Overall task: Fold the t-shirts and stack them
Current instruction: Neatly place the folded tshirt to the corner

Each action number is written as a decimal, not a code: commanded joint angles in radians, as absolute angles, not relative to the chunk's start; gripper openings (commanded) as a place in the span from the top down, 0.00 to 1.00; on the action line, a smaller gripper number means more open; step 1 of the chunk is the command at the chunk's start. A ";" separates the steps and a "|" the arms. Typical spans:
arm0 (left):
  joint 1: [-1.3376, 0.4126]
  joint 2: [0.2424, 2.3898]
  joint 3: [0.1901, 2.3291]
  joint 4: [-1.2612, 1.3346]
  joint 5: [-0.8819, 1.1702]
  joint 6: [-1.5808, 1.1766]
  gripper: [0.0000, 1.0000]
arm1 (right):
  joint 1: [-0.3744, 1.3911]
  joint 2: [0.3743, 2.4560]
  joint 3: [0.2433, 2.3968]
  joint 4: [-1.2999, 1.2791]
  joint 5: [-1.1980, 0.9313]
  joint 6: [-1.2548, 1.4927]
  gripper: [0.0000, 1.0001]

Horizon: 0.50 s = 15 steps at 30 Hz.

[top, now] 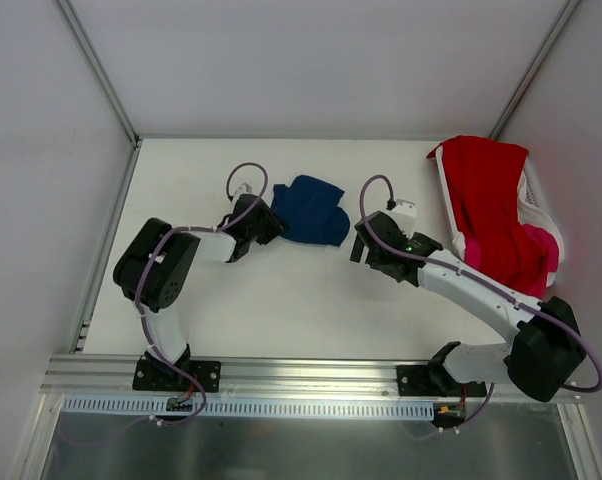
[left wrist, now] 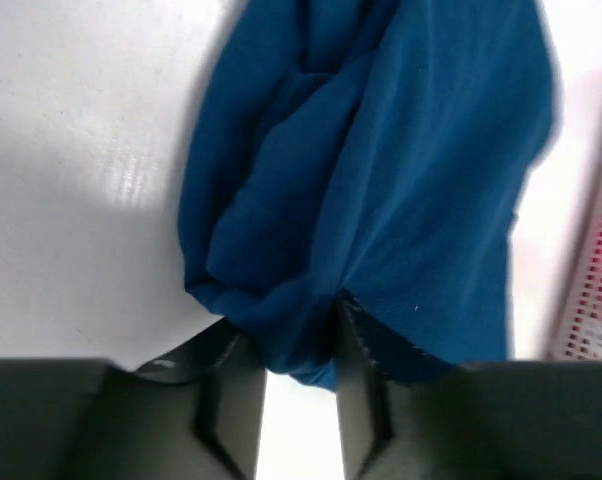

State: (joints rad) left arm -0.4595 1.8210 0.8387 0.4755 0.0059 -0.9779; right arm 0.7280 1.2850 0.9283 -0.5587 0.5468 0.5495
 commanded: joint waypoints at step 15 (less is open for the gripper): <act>-0.252 1.919 1.265 0.080 -0.098 -0.560 1.00 | 0.735 1.172 0.851 -0.615 0.624 0.581 0.01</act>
State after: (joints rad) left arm -0.3225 1.9068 1.1809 0.1638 -0.0814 -0.6769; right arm 0.7303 1.1801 0.8574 -0.6003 0.5957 0.5655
